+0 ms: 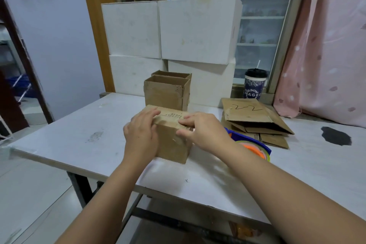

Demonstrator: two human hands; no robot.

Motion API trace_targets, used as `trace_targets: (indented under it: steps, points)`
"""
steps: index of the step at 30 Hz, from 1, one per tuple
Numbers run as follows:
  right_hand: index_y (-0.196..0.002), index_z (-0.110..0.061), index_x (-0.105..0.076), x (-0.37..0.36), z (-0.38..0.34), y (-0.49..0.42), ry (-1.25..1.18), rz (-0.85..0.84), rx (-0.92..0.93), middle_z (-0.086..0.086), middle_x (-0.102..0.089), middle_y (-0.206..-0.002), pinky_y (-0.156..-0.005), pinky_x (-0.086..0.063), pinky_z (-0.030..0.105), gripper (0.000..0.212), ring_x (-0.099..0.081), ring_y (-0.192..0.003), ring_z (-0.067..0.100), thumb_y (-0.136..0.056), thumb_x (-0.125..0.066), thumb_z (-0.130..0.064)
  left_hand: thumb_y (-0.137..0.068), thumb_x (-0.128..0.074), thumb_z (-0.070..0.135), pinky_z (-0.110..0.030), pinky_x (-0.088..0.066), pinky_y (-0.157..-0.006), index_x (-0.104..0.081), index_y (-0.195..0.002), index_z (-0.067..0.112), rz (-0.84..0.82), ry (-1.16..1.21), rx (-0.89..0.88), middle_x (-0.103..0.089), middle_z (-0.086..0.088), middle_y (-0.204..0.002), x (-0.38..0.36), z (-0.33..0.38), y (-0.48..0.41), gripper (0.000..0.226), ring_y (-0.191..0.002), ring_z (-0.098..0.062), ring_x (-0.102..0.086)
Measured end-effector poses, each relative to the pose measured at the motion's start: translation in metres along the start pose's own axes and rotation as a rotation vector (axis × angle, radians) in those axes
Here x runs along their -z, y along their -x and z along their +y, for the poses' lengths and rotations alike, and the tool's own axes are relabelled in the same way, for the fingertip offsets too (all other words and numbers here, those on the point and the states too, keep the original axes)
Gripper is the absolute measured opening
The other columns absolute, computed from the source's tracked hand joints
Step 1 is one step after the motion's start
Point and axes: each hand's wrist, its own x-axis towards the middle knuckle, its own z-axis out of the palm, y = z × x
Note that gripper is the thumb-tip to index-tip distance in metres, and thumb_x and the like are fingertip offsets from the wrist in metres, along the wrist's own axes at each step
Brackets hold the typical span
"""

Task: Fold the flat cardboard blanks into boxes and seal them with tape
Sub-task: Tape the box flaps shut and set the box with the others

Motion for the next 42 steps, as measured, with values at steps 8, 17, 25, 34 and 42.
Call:
trace_targets:
  steps: [8, 17, 25, 34, 42]
  points:
    - [-0.134, -0.040, -0.052, 0.006, 0.030, -0.004, -0.041, 0.117, -0.140, -0.008, -0.055, -0.137, -0.079, -0.049, 0.031, 0.051, -0.056, -0.111, 0.017, -0.093, -0.045, -0.010, -0.094, -0.045, 0.038, -0.035, -0.025, -0.092, -0.063, -0.119, 0.028, -0.182, -0.129, -0.235, -0.057, 0.010, -0.125, 0.023, -0.019, 0.003, 0.033, -0.112, -0.017, -0.047]
    - [-0.127, -0.035, -0.059, 0.052, 0.096, 0.014, 0.156, -0.311, -0.383, -0.002, -0.067, -0.112, -0.072, -0.052, 0.029, 0.051, -0.062, -0.094, 0.019, -0.084, -0.050, -0.009, -0.093, -0.050, 0.046, -0.033, -0.008, -0.104, -0.043, -0.134, 0.049, -0.494, -0.140, -0.337, -0.034, 0.025, -0.139, 0.017, 0.014, -0.011, 0.042, -0.129, -0.007, -0.019]
    - [-0.116, -0.019, -0.060, 0.052, 0.128, 0.033, 0.101, -0.442, -0.576, 0.004, -0.060, -0.094, -0.058, -0.057, 0.027, 0.037, -0.061, -0.083, 0.021, -0.081, -0.073, -0.021, -0.079, -0.052, 0.067, -0.033, -0.014, -0.093, -0.023, -0.142, 0.051, -0.470, -0.335, -0.302, -0.038, 0.020, -0.144, 0.000, 0.027, -0.015, 0.071, -0.121, -0.014, -0.033]
    - [-0.099, -0.008, -0.064, 0.050, 0.145, 0.041, -0.191, -0.363, -0.693, 0.008, -0.062, -0.078, -0.052, -0.052, 0.023, 0.019, -0.062, -0.062, 0.020, -0.081, -0.063, -0.015, -0.064, -0.013, 0.085, -0.033, -0.013, -0.085, -0.052, -0.123, 0.045, -0.342, -0.457, -0.302, -0.052, 0.023, -0.125, -0.013, 0.050, -0.008, 0.081, -0.109, -0.012, -0.039]
    - [-0.074, -0.008, -0.059, 0.073, 0.145, 0.050, -0.540, -0.440, -0.806, 0.002, -0.064, -0.057, -0.038, -0.037, 0.014, 0.009, -0.059, -0.046, 0.008, -0.082, -0.057, -0.007, -0.080, -0.040, 0.072, -0.025, -0.034, -0.067, -0.057, -0.123, 0.038, -0.413, -0.251, -0.181, -0.050, 0.020, -0.124, -0.024, 0.057, -0.009, 0.057, -0.104, -0.010, -0.028]
